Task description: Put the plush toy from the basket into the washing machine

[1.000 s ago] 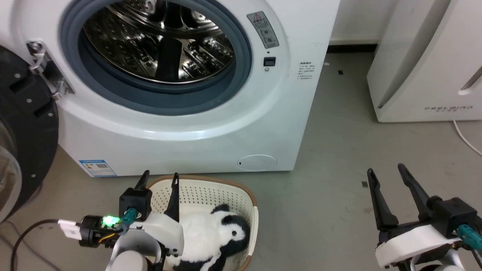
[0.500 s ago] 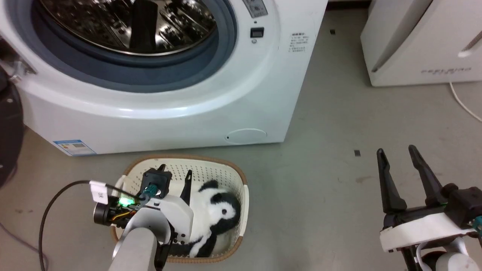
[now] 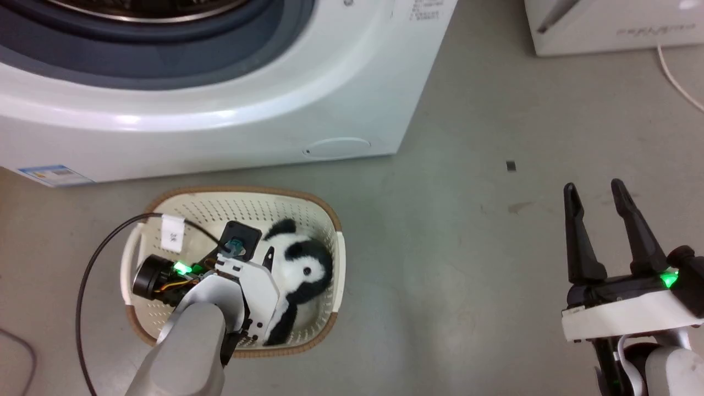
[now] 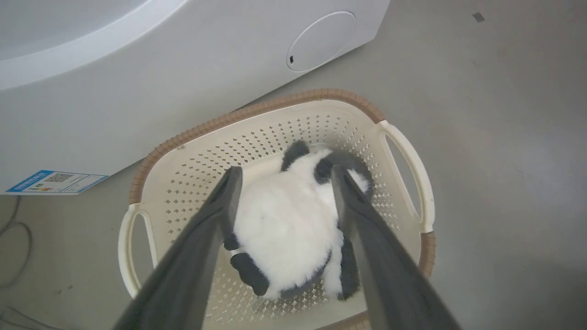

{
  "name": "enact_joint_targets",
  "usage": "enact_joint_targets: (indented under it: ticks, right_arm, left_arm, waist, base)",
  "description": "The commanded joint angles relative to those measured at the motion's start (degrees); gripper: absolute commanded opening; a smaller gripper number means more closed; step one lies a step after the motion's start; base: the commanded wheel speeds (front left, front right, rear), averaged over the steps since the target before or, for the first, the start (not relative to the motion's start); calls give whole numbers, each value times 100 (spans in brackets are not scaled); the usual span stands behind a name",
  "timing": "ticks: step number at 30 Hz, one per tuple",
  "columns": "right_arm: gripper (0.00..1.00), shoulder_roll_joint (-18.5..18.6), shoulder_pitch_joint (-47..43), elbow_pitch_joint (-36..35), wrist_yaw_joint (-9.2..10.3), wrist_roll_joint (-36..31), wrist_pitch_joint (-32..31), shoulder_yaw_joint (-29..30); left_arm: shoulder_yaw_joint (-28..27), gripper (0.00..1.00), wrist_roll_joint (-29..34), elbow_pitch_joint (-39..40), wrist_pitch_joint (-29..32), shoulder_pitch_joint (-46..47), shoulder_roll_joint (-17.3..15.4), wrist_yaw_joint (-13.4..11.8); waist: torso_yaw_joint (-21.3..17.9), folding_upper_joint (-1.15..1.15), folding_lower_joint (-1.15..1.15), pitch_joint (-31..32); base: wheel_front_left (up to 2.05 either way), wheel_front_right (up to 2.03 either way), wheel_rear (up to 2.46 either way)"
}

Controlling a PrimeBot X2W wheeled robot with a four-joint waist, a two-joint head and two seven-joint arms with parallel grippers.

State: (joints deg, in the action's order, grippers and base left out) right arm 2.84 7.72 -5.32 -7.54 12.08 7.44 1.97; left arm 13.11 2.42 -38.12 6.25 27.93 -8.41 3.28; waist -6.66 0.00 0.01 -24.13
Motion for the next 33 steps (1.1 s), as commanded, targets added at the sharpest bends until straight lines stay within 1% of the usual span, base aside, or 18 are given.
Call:
enact_joint_targets:
  ticks: [1, 5, 12, 18, 23, 33]
  right_arm:
    - [100, 2, 153, -60, 3, 85, 71, 9]
    - [100, 2, 221, -103, 3, 156, 107, 0]
    - [100, 2, 360, -198, 3, 312, 190, 26]
    - [100, 2, 512, -276, 4, 417, 262, 0]
    - [100, 3, 633, -364, 4, 522, 321, 0]
    - [100, 3, 819, -447, 4, 751, 440, 25]
  left_arm:
    - [130, 100, 72, -197, 148, 221, -80, 59]
    - [287, 100, 71, -375, 348, 386, -146, 81]
    - [773, 100, -123, -788, 867, 809, -274, 125]
    - [1259, 100, -271, -1142, 1222, 1262, -506, 163]
    - [1527, 100, -394, -1437, 1399, 1665, -683, 194]
    - [1904, 100, -655, -2025, 1690, 2282, -861, 256]
  waist:
    - [-104, 0, -1, -264]
    - [-162, 0, -1, -470]
    - [-256, 0, -1, -960]
    - [-340, 0, -1, -1390]
    - [-421, 0, -1, -1750]
    - [-538, 0, -1, -2332]
  base:
    - [0, 0, 0]
    - [0, 0, 0]
    - [0, 0, 0]
    - [0, 0, 0]
    - [0, 0, 0]
    - [0, 0, 0]
